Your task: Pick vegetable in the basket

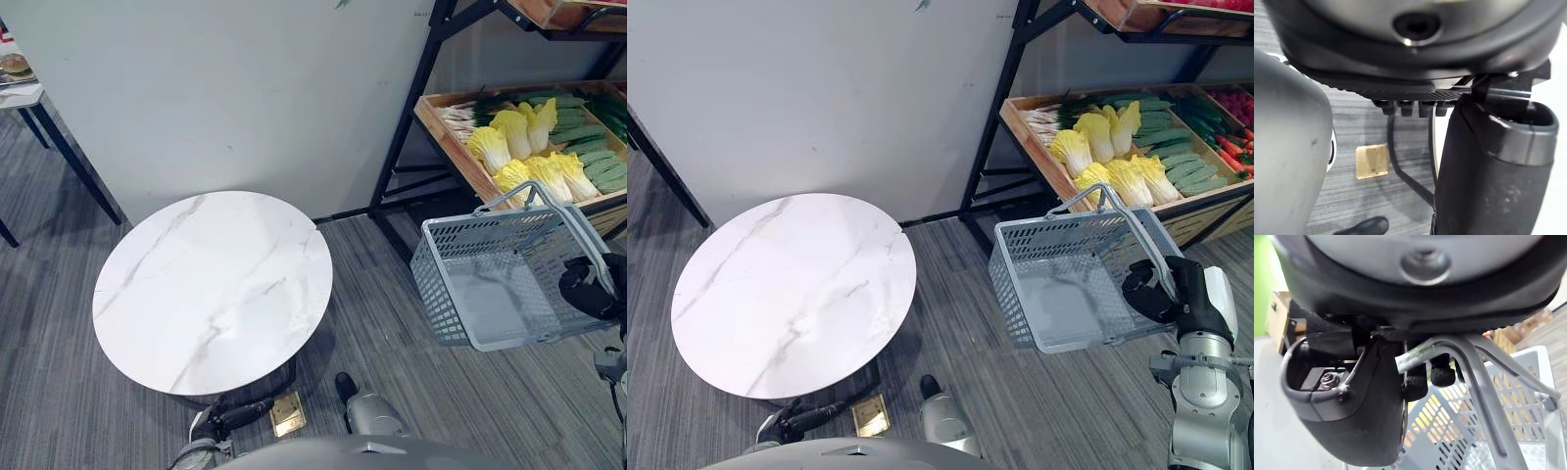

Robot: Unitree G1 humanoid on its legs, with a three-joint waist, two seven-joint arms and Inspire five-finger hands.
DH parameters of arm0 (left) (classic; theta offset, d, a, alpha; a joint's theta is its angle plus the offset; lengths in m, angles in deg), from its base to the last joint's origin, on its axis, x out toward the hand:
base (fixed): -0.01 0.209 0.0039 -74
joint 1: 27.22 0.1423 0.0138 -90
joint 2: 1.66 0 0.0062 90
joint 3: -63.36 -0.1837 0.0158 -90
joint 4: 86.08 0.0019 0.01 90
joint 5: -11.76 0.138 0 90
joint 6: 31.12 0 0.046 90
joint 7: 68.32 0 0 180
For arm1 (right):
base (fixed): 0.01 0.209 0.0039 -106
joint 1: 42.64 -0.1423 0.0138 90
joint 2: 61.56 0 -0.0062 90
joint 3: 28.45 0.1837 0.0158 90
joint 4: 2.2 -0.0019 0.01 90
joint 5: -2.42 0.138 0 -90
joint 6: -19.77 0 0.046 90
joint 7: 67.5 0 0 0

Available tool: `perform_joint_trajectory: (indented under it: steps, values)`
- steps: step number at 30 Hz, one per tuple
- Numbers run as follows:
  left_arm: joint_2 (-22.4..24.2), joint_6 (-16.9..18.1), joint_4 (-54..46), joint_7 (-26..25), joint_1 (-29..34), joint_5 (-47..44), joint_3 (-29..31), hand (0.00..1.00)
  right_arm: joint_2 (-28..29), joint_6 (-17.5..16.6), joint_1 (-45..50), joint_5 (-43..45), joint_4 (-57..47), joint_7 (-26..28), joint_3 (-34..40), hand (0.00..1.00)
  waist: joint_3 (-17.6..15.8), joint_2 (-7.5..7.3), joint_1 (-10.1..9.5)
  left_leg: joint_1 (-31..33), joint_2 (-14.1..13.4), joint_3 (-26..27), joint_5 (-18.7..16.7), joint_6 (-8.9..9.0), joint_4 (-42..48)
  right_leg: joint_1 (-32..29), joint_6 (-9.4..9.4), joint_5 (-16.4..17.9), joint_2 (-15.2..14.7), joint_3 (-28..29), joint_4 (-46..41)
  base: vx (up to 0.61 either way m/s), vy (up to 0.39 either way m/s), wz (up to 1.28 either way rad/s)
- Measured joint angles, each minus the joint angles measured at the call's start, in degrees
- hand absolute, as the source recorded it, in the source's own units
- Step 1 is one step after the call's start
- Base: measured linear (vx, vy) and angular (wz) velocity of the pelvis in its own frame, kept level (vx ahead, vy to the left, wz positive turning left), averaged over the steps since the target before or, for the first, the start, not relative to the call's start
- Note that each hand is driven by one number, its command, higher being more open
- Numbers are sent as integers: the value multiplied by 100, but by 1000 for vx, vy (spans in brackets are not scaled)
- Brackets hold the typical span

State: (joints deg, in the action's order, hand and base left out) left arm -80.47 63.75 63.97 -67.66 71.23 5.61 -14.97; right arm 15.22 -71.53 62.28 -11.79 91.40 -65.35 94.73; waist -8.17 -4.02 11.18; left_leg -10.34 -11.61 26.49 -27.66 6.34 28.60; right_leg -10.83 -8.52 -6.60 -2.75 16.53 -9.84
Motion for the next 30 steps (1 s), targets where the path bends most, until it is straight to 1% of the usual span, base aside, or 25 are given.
perform_joint_trajectory:
  steps: [5,9,10,12,13,14,15,16,17,18,19,20,21,22,23,24,25,26,27,28,30]
  values:
    - [-36,0,3,-10,-56,2,16,100,137,2,268,1,-61,0,26,0,-168,-42,24,21,2,118,-204,-105,287,-9,15,14,-18,154,-29,-24,70,-15]
    - [-60,-11,11,-59,-117,3,51,100,622,98,610,1,-62,0,149,0,-271,-110,65,30,-36,149,-329,-133,457,-18,36,49,6,176,-115,43,29,-2]
    - [-58,-12,11,-75,-117,3,59,100,709,98,657,1,-65,0,164,0,-273,-107,65,32,-70,166,-360,-124,502,-13,37,49,33,183,-113,48,10,-14]
    - [-60,-13,2,-117,-108,0,77,100,1037,123,840,0,-218,0,182,0,-281,-68,62,31,-226,322,-506,-91,723,-20,35,17,204,260,-104,44,12,-43]
    - [-68,-13,0,-130,-107,3,124,100,1315,123,921,0,-406,0,175,0,-299,-41,47,39,-400,570,-615,-70,892,-123,41,-203,357,338,-57,28,8,-77]
    - [-87,-13,1,-133,-109,5,124,100,1400,124,915,-2,-437,0,171,0,-301,-41,48,62,-419,693,-636,-73,932,-191,155,-367,397,323,9,15,19,-104]
    - [-119,-21,4,-138,-137,6,126,100,1505,142,884,-3,-439,-5,148,0,-314,-26,53,122,-480,895,-615,-122,912,-298,477,-789,429,134,250,-7,7,-94]
    - [-151,-23,11,-121,-240,11,179,100,1635,170,802,-3,-452,-33,148,0,-421,124,50,239,-569,1147,-463,-332,781,-386,1118,-976,315,-876,348,-8,6,-78]
    - [-152,-23,7,-139,-318,9,222,100,1641,253,814,-8,-448,-54,186,0,-487,59,64,250,-551,1262,-367,-353,643,-587,1371,-307,112,-1874,-449,23,29,-70]
    - [-161,-46,25,-143,-335,5,287,100,1622,386,797,-11,-446,-102,209,0,-551,130,14,175,-483,1468,-219,-360,397,-768,1522,454,-139,-2634,-1649,54,47,-53]
    - [-177,-69,19,-141,-310,4,287,100,1599,417,776,-17,-447,-120,210,0,-532,116,-5,139,-467,1558,-160,-384,329,-787,1554,688,-257,-2873,-2044,121,53,-88]
    - [-224,-116,4,-141,-179,-8,294,100,1485,437,680,-28,-446,-124,162,0,-506,78,-62,79,-414,1818,-91,-464,317,-766,1764,1043,-509,-3401,-2638,125,11,-118]
    - [-268,-155,9,-137,-131,-43,442,100,1242,440,552,-44,-442,-134,0,0,-499,44,-120,14,-362,2084,-88,-471,418,-806,1998,1081,-655,-3947,-2639,119,4,-136]
    - [-263,-173,37,-158,-127,-47,531,100,1096,456,428,-75,-393,-133,-149,0,-508,79,-168,7,-368,2174,-58,-522,461,-736,2076,1024,-567,-4062,-2396,69,8,-162]
    - [-356,-233,114,-186,-103,-53,776,100,998,497,100,-114,-240,-127,-511,0,-525,29,-284,256,-586,2160,202,-841,814,-368,2005,654,-171,-3924,-1141,31,-88,-158]
    - [-423,-155,183,-178,-277,-87,856,100,995,475,-133,-108,-208,-127,-598,0,-487,-4,-513,587,-571,2149,226,-838,524,-208,1951,665,-86,-4134,-583,10,-88,-152]
    - [-410,-87,146,-178,-331,-127,864,100,861,472,-321,-109,-162,-126,-616,0,-505,46,-549,568,-562,2155,413,-532,-23,-334,1953,1027,-280,-4597,-1199,-5,-123,-127]
    - [-422,-107,119,-211,-390,-269,886,100,694,459,-727,-109,106,-111,-796,0,-537,-129,-640,384,-358,2418,495,-415,-101,-109,1285,1567,-834,-5178,-1645,37,-71,-97]
    - [-385,-93,117,-222,-385,-338,863,100,431,441,-939,-97,276,-107,-1058,0,-518,-22,-713,402,-468,2541,495,-407,-97,17,996,1585,-809,-5451,-1449,41,-72,-72]
    - [-366,-84,117,-207,-382,-359,864,100,319,431,-957,-79,279,-106,-1170,0,-485,23,-711,402,-511,2566,522,-406,-119,53,928,1533,-783,-5525,-1339,85,-94,-34]
    - [-205,-95,124,-228,-346,-457,937,100,51,324,-1062,59,279,-80,-1357,0,-409,195,-707,374,-661,2573,679,-310,-220,289,1206,1240,-352,-5589,-623,98,-151,-8]
